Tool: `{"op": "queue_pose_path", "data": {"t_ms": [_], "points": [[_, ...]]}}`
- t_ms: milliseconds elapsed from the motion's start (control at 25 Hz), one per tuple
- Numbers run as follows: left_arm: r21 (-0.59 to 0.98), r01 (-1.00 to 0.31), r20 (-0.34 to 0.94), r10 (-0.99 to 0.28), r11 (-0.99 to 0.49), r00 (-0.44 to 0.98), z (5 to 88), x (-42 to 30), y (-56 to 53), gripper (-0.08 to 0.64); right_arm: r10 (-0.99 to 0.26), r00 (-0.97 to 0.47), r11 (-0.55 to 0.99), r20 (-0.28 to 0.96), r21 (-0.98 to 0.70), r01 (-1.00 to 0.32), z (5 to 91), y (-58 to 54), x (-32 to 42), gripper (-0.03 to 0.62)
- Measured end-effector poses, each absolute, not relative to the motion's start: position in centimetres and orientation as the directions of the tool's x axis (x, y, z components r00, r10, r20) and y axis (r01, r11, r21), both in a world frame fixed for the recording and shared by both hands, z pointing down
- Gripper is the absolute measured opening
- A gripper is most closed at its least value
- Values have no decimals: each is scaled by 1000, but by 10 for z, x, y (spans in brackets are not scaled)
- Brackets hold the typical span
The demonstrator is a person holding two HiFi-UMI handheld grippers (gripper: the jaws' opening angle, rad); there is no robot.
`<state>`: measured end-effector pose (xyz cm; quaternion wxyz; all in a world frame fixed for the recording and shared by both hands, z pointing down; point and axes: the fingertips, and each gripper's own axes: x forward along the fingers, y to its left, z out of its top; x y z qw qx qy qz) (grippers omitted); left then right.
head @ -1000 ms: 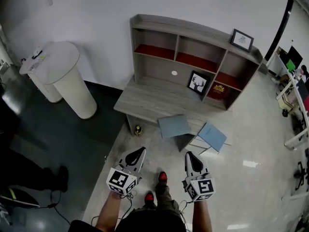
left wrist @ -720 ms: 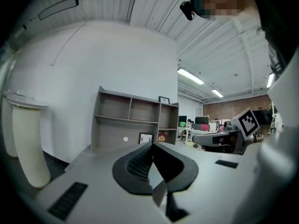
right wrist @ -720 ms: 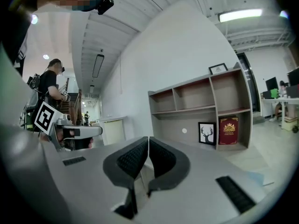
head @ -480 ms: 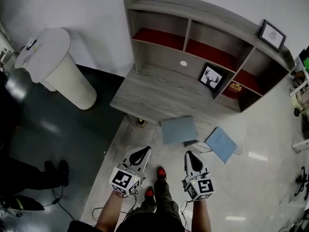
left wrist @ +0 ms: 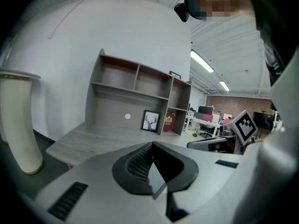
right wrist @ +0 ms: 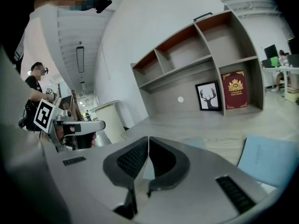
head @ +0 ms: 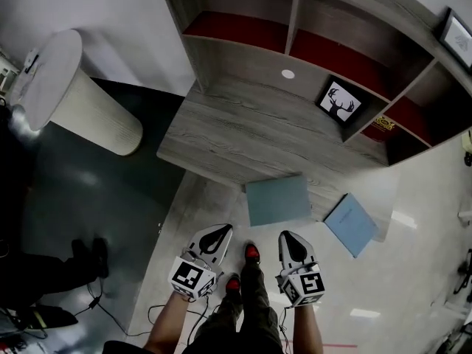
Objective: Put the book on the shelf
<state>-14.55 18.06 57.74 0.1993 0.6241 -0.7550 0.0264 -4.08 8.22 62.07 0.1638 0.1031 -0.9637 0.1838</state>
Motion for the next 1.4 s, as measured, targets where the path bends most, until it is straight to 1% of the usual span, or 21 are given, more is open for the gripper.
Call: {"op": "queue_pose_path", "data": {"t_ms": [200, 560, 680, 800, 840, 880, 920, 1040, 1120, 1400], "points": [[231, -949, 378, -918, 215, -116, 615, -149, 168, 6, -121, -907, 891, 403, -358, -279, 660, 75, -46, 31], [268, -940, 434, -898, 210, -77, 668, -141, 155, 6, -116, -892, 857, 437, -410, -312, 719, 64, -43, 31], [279, -937, 451, -890, 210, -65, 680, -138, 155, 6, -108, -895, 801, 432, -496, -336, 735, 65, -42, 31], [282, -936, 466, -883, 212, -59, 689, -137, 154, 6, -76, -903, 705, 423, -618, -349, 752, 65, -40, 34], [282, -936, 469, -881, 212, -58, 692, -136, 153, 6, -69, -905, 672, 421, -651, -354, 758, 65, -39, 46], [283, -935, 473, -879, 213, -57, 693, -136, 153, 6, -63, -906, 640, 419, -680, -359, 763, 65, -39, 131], [284, -935, 476, -877, 214, -56, 695, -136, 154, 6, -59, -908, 606, 416, -708, -364, 768, 64, -38, 191], [290, -931, 487, -871, 223, -57, 701, -138, 157, 6, -55, -916, 498, 397, -784, -370, 781, 60, -40, 258], [293, -929, 495, -867, 227, -56, 706, -140, 158, 6, -57, -916, 464, 396, -802, -376, 787, 57, -43, 268], [303, -922, 510, -859, 240, -56, 720, -145, 157, 6, -54, -914, 440, 403, -812, -384, 800, 56, -55, 268]]}}
